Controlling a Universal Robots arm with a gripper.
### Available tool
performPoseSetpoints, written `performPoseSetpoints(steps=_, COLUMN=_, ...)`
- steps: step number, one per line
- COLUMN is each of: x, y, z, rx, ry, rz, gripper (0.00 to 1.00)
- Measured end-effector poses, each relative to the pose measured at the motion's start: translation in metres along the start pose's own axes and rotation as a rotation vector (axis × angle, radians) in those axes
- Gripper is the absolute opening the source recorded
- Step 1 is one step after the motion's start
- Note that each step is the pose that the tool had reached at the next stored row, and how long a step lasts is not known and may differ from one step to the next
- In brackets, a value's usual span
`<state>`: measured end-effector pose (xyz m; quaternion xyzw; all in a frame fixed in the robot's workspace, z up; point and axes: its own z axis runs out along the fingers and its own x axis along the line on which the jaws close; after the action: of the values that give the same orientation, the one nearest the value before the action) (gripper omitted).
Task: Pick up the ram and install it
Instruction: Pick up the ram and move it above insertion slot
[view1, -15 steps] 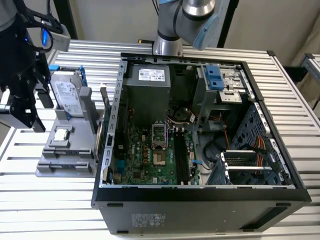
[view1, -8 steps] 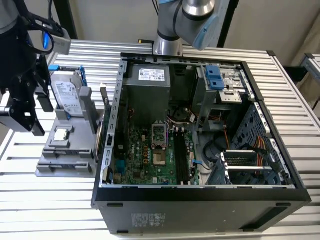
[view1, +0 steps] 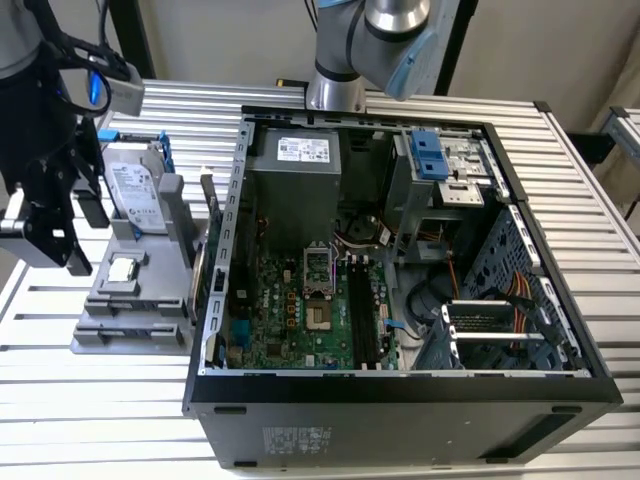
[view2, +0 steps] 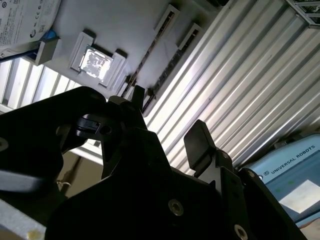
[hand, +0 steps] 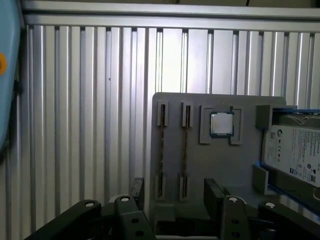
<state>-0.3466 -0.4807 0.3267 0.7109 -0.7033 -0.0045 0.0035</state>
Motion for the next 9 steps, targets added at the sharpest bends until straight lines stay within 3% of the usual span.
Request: performPoseSetpoints(steps=9, x=0.0, y=-0.0003, z=0.0058, rx=0.0001, ry=-0.0001, rz=0.0, gripper=0.0)
